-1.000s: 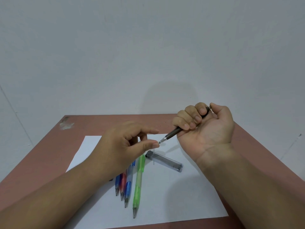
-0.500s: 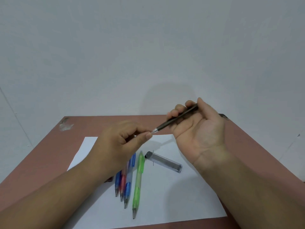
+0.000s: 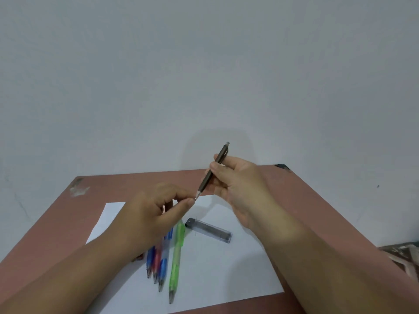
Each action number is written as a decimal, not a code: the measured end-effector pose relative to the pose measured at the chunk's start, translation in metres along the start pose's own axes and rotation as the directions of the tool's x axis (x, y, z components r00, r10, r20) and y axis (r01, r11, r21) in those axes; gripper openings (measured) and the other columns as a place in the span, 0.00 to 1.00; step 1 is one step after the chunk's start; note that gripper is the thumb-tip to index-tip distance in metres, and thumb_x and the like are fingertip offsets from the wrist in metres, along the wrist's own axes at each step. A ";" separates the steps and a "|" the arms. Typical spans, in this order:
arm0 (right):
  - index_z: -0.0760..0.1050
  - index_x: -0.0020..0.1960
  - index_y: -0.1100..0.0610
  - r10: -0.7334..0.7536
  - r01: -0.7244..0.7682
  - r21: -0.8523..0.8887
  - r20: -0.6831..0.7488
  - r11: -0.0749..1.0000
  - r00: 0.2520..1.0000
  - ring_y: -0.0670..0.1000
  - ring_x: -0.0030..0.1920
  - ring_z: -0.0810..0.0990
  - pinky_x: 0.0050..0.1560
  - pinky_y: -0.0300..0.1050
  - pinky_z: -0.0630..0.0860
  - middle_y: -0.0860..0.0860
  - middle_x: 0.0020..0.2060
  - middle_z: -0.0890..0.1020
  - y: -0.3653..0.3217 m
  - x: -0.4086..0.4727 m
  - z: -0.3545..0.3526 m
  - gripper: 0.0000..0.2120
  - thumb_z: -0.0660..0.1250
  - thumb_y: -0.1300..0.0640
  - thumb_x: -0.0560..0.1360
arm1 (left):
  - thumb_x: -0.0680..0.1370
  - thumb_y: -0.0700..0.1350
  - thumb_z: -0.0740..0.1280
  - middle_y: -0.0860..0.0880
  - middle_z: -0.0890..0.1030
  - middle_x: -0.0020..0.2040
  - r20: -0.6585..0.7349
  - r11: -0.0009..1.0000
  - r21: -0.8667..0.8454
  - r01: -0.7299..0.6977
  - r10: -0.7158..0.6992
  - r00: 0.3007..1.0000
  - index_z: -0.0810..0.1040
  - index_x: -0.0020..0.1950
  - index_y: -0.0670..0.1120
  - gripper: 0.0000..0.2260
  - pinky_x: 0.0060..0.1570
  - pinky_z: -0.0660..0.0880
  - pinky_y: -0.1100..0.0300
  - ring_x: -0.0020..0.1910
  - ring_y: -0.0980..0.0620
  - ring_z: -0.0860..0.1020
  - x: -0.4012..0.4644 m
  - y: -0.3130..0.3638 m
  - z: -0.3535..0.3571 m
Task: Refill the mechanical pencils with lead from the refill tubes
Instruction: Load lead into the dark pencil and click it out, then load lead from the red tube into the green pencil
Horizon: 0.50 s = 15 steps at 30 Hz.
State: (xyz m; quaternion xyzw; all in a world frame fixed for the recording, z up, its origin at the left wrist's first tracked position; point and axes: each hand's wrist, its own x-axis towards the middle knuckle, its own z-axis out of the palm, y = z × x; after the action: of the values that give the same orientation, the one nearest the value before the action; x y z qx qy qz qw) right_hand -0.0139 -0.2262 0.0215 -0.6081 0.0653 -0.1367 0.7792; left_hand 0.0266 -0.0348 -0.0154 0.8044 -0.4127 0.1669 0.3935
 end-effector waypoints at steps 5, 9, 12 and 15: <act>0.81 0.48 0.63 0.014 -0.006 -0.247 0.031 0.969 0.999 0.55 0.37 0.83 0.43 0.49 0.83 0.57 0.38 0.82 -0.030 -0.013 -0.006 0.05 0.67 0.64 0.81 | 0.80 0.60 0.58 0.66 0.81 0.49 0.110 0.997 0.061 -0.044 0.037 0.993 0.82 0.56 0.59 0.15 0.47 0.75 0.65 0.51 0.64 0.78 0.002 0.023 0.005; 0.84 0.51 0.54 -0.052 0.029 -0.550 -0.027 0.834 0.998 0.49 0.34 0.84 0.37 0.42 0.81 0.52 0.37 0.85 -0.050 -0.031 -0.040 0.05 0.69 0.59 0.80 | 0.79 0.64 0.58 0.68 0.80 0.50 0.128 0.997 0.073 -0.017 0.007 0.992 0.82 0.55 0.62 0.15 0.46 0.73 0.69 0.50 0.64 0.77 0.005 0.045 0.008; 0.84 0.49 0.51 -0.094 -0.017 -0.819 -0.086 0.574 0.992 0.54 0.39 0.86 0.41 0.52 0.83 0.54 0.40 0.86 -0.055 -0.049 -0.080 0.07 0.67 0.53 0.79 | 0.78 0.63 0.61 0.68 0.80 0.51 0.201 0.997 0.068 0.023 -0.036 0.979 0.81 0.56 0.64 0.12 0.48 0.75 0.65 0.50 0.63 0.77 0.007 0.065 0.013; 0.83 0.47 0.53 -0.136 -0.075 -0.932 -0.131 0.354 0.982 0.52 0.40 0.83 0.41 0.46 0.79 0.52 0.40 0.83 -0.050 -0.068 -0.116 0.10 0.64 0.54 0.82 | 0.79 0.62 0.62 0.69 0.77 0.55 0.312 0.992 0.124 0.000 -0.039 0.949 0.79 0.59 0.64 0.12 0.50 0.72 0.68 0.51 0.67 0.75 0.012 0.086 0.028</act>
State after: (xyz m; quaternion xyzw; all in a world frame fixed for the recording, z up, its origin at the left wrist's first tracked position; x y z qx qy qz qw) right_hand -0.1170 -0.3255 0.0365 -0.9282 0.1922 -0.1458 0.2832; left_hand -0.0360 -0.0934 0.0165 0.8472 -0.4511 0.0584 0.2744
